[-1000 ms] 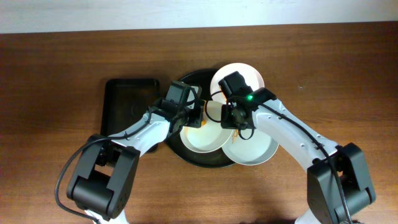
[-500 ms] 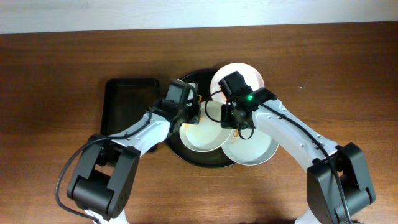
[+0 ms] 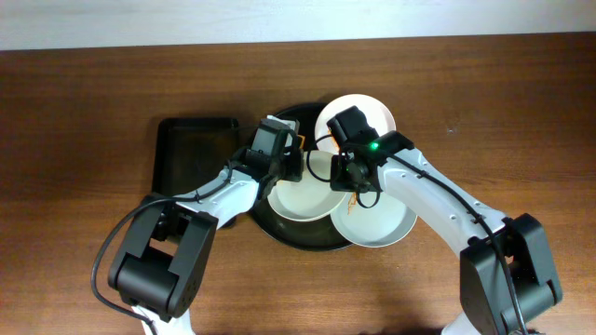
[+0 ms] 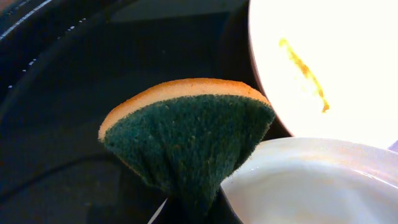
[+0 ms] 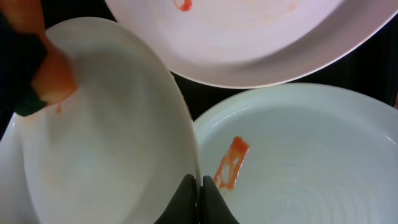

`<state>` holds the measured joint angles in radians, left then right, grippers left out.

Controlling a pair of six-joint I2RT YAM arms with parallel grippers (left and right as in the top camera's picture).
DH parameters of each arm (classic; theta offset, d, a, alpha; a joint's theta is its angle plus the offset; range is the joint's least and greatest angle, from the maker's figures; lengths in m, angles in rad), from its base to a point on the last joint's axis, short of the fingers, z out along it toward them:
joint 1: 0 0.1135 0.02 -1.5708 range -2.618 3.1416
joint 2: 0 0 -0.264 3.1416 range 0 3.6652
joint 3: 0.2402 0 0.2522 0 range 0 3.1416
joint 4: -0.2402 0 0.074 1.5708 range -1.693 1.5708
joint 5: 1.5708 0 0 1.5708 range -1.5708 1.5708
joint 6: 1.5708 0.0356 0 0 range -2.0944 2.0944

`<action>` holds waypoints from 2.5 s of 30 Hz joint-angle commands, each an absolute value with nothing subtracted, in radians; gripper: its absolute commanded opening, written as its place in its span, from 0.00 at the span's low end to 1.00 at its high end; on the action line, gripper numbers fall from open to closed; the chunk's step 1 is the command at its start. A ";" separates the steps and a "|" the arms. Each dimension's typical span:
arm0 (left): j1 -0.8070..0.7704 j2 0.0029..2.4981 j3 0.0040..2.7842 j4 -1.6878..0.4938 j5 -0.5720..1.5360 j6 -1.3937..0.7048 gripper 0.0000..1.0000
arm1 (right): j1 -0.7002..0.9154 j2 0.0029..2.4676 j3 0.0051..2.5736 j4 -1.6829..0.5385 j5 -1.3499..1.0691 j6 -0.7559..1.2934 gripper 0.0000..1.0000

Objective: Clean dirty plates on tray and stack at the side
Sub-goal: 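Scrub the white plate's sauce with the sponge in the left gripper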

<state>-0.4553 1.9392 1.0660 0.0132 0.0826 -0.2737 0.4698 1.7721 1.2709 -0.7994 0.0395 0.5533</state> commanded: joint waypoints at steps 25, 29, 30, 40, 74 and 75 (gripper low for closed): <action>-0.485 1.711 1.046 -0.360 0.160 -0.276 0.00 | 0.472 1.774 1.266 -0.799 0.037 0.554 0.04; -0.499 1.734 1.021 -0.346 0.133 -0.277 0.00 | 0.472 1.774 1.266 -0.798 0.037 0.554 0.04; -0.499 1.742 1.019 -0.342 0.126 -0.277 0.00 | 0.472 1.774 1.266 -0.797 0.037 0.554 0.04; -0.503 1.831 1.019 -0.263 0.123 -0.277 0.00 | 0.472 1.774 1.266 -0.796 0.037 0.554 0.04; -0.501 1.919 1.018 0.014 -0.027 -0.276 0.00 | 0.472 1.774 1.266 -0.796 0.037 0.554 0.04; -0.501 1.919 1.018 0.030 -0.027 -0.276 0.00 | 0.472 1.774 1.266 -0.796 0.037 0.554 0.04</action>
<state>-0.4973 1.8996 1.0260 -0.0090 0.0036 -0.2741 0.4698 1.7721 1.2709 -0.7990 0.0395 0.5499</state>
